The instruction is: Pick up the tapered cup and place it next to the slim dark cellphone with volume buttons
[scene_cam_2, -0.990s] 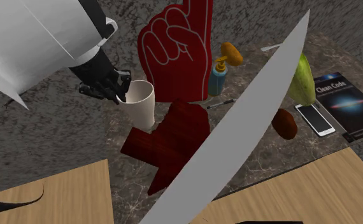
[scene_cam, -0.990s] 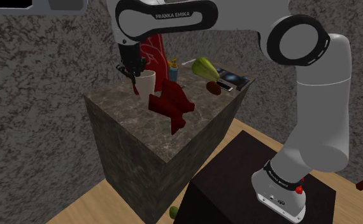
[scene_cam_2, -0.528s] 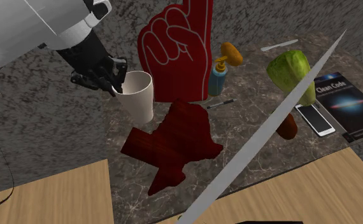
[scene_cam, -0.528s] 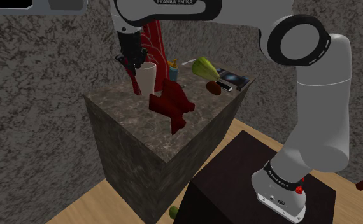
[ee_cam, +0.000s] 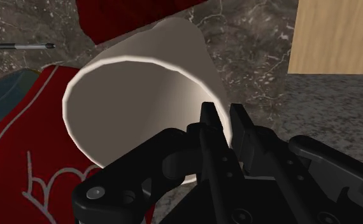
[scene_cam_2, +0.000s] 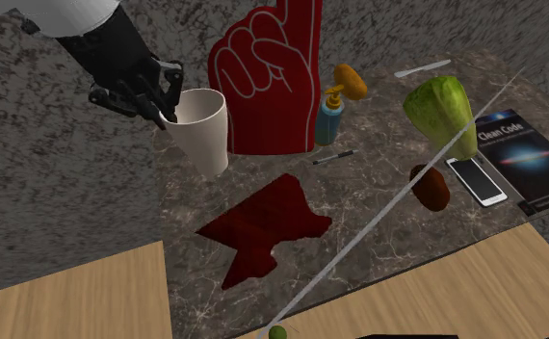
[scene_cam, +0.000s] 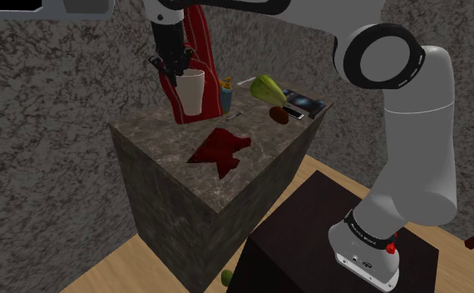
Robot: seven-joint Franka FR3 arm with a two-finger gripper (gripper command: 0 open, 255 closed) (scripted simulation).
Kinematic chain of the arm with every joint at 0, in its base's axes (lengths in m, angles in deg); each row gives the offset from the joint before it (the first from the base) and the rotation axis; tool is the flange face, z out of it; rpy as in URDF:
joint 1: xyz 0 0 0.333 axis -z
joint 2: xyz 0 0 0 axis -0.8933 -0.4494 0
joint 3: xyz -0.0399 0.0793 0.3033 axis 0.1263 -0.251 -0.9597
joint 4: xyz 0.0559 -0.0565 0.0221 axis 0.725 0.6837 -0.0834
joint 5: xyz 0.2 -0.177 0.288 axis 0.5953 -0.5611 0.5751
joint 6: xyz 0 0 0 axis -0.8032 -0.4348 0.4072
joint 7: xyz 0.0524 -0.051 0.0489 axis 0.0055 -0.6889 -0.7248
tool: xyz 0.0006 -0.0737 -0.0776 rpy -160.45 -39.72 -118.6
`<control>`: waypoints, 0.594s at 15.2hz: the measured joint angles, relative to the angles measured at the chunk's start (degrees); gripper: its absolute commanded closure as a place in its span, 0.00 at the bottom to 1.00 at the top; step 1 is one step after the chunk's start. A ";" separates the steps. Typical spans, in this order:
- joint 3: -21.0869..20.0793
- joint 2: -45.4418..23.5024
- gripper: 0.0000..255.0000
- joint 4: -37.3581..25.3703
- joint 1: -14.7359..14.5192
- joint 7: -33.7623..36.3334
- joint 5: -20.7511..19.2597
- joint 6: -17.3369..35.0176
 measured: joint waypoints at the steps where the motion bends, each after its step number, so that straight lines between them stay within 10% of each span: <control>1: 0.00 -0.06 1.00 -0.89 -0.16 -0.09 -0.02 -0.82; 9: 0.57 -3.59 1.00 -12.51 -1.62 -2.19 -0.81 -8.57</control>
